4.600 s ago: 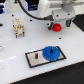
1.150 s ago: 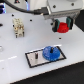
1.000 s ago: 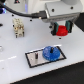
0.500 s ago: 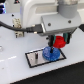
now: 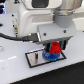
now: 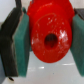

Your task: Insert the blue gear onto the right peg, followed by the red gear

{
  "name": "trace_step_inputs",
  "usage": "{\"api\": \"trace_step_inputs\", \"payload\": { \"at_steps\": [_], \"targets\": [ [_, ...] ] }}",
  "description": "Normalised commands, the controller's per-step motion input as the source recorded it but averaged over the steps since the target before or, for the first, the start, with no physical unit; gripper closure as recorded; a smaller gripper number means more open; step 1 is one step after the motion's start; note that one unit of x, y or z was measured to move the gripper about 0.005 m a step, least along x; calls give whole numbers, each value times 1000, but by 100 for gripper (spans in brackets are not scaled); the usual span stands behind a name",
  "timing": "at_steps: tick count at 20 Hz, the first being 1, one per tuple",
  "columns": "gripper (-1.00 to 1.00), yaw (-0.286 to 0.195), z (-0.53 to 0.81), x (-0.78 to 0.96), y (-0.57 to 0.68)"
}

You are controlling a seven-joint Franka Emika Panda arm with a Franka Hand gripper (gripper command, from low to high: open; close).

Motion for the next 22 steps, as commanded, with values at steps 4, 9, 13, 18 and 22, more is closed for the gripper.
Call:
{"api": "trace_step_inputs", "payload": {
  "at_steps": [4, 9, 13, 18, 22],
  "targets": [
    [100, 0, 98, 6, 3],
    [100, 0, 180, 13, 5],
    [100, 0, 109, 7, -24],
    [100, 0, 4, 11, 14],
    [100, 0, -96, 58, -13]
  ]
}}
